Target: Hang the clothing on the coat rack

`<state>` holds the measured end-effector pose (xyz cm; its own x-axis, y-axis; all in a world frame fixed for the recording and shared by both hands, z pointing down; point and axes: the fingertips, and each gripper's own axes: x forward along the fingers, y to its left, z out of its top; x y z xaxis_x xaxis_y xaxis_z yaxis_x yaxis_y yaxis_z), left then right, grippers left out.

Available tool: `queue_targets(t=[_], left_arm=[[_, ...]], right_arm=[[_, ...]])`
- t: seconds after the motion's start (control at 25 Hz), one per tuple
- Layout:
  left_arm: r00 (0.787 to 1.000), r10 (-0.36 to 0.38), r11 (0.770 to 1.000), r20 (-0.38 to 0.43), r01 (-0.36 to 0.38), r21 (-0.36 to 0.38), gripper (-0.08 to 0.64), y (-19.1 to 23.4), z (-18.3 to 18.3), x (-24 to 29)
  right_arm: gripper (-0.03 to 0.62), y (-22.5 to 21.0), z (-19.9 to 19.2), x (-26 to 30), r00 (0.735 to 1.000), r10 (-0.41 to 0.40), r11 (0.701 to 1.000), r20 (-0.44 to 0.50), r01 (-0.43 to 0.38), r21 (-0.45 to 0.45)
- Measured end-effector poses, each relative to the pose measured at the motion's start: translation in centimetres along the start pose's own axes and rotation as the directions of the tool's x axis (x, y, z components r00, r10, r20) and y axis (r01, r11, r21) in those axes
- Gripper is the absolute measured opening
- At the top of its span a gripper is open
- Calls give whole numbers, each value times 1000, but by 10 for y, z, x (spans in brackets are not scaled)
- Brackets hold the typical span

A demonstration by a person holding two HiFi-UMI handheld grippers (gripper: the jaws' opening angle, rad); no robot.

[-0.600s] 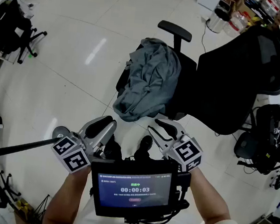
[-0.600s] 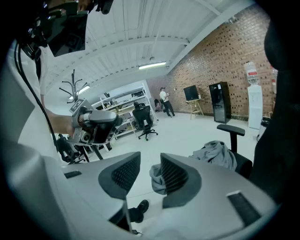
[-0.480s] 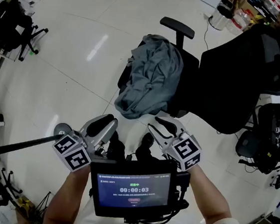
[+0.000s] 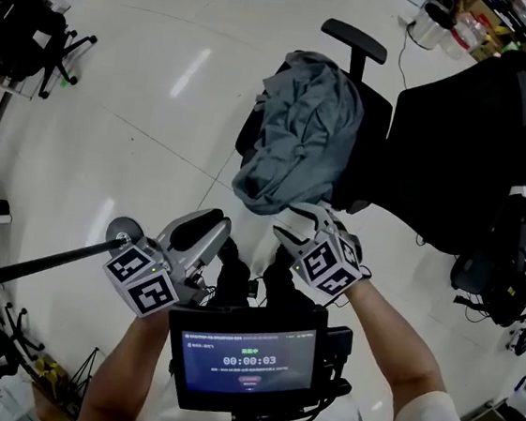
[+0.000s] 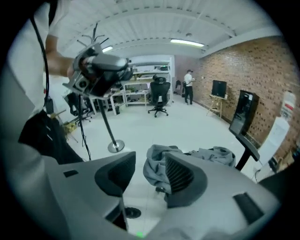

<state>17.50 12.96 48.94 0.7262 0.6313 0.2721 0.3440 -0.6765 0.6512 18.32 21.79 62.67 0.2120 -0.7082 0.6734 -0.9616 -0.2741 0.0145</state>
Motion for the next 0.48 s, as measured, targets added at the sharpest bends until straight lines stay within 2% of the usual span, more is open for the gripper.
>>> queue_targets(t=[0.12, 0.24, 0.48], left_arm=[[1000, 0, 1000, -12, 0, -16, 95, 7, -7, -6], [1000, 3, 1000, -16, -4, -27, 95, 12, -12, -14], [1000, 7, 1000, -19, -8, -27, 94, 12, -14, -26]], right_arm=[[213, 5, -17, 35, 993, 34, 988, -112, -50, -144], [213, 3, -34, 64, 977, 36, 965, -208, -89, -247], [213, -8, -63, 96, 935, -19, 893, -353, -143, -427]])
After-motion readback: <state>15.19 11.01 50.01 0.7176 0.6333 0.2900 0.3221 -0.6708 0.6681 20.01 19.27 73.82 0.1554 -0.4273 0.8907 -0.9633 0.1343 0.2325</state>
